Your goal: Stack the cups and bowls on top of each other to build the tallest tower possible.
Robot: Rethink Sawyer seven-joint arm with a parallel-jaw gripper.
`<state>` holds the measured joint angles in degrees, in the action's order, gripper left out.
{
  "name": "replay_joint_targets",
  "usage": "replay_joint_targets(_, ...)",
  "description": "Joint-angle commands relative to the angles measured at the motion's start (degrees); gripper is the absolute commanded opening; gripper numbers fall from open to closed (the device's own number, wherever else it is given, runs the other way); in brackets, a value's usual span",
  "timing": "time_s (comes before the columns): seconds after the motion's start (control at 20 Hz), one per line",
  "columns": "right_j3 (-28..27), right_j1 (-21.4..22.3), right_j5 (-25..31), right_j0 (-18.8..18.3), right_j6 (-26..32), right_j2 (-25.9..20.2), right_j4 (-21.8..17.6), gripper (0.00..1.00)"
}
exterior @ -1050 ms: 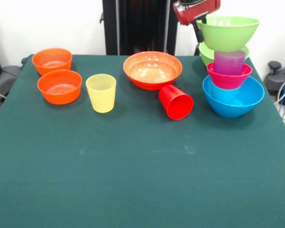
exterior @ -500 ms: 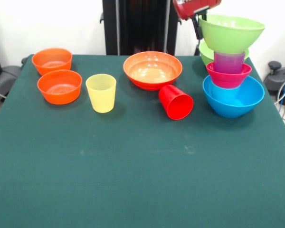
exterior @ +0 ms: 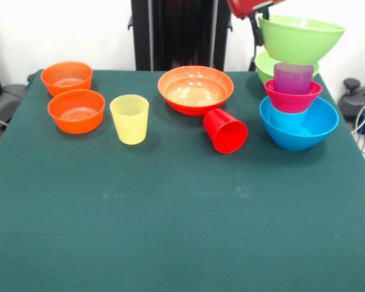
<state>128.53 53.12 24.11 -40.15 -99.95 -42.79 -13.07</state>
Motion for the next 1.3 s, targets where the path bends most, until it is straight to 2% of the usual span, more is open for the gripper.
replay_joint_targets(0.05, -0.6, -1.0, 6.3, 2.4, -3.0, 0.5, 1.3, 0.0)
replay_joint_targets(0.4, -1.2, -2.2, 5.8, 2.0, -2.3, 0.7, 0.5, 0.0)
replay_joint_targets(0.85, 2.1, -1.3, 3.1, 1.6, -2.8, 0.5, -0.7, 0.0)
replay_joint_targets(1.3, 1.3, -1.8, 2.9, 1.7, -2.5, 1.1, -1.5, 0.0)
